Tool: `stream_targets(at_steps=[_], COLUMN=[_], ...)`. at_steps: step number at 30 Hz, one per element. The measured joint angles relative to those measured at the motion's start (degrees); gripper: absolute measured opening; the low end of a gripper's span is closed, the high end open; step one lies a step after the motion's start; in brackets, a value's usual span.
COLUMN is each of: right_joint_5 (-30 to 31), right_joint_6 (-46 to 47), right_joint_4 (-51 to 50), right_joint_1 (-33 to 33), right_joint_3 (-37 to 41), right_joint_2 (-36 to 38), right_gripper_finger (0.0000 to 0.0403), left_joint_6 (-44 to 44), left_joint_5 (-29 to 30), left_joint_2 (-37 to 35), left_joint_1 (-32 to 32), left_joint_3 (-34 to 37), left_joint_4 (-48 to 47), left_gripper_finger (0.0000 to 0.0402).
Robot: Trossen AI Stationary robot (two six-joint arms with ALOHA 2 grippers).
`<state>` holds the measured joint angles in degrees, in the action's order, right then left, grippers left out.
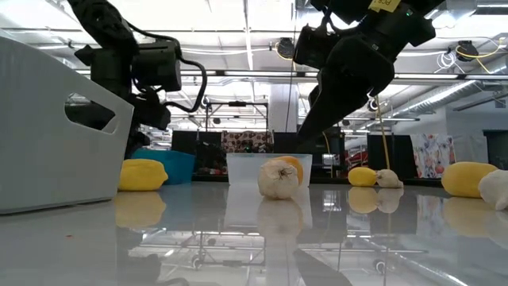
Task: Sort produce into baskets
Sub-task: Put the garlic into the transparent bin
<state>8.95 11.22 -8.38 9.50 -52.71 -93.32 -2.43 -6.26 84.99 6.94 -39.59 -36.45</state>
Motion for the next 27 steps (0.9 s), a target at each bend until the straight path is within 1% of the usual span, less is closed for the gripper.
stream_targets(at_steps=[5, 7, 9, 11, 14, 18, 20, 22, 23, 27], right_joint_5=[0.0, 0.0, 0.0, 0.0, 0.0, 0.0, 0.0, 0.0, 0.0, 0.0], right_joint_6=[0.0, 0.0, 0.5, 1.4, 2.2, 4.1, 5.7, 7.2, 7.9, 11.4], right_joint_4=[0.0, 0.0, 0.0, -0.2, -0.5, -1.7, -2.3, -3.4, -4.0, -5.9], right_joint_1=[0.0, 0.0, 0.0, 0.0, 0.0, 0.0, 0.0, 0.0, 0.0, 0.0], right_joint_3=[0.0, 0.0, 0.0, 0.0, 0.0, 0.0, 0.0, 0.0, 0.0, 0.0], right_joint_2=[0.0, 0.0, 0.0, 0.0, 0.0, 0.0, 0.0, 0.0, 0.0, 0.0], right_gripper_finger=[0.0271, 0.0271, 0.0271, 0.0271, 0.0271, 0.0271, 0.0271, 0.0271, 0.0271, 0.0271], left_joint_6=[0.4, 0.5, 0.4, -0.1, -3.6, -9.6, -12.4, -15.4, -16.9, -20.8], left_joint_5=[-0.1, -0.2, 1.0, 3.9, 8.6, 16.3, 19.2, 19.6, 19.2, 13.4], left_joint_2=[0.0, 0.3, 0.4, 0.3, 0.3, 0.2, 0.2, 0.2, 0.2, 1.2], left_joint_1=[0.0, 0.0, 0.0, -0.1, 0.0, 0.7, 1.7, 3.1, 4.0, 7.8], left_joint_3=[-0.3, -1.6, -3.6, -6.8, -11.5, -17.7, -19.5, -20.1, -20.1, -19.6], left_joint_4=[-0.3, -2.1, -5.0, -6.7, -10.0, -9.3, -5.6, 2.7, 7.3, 24.5], left_gripper_finger=[0.003, 0.0011, 0.0013, 0.0018, 0.0017, 0.0014, 0.0014, 0.0014, 0.0014, 0.0013])
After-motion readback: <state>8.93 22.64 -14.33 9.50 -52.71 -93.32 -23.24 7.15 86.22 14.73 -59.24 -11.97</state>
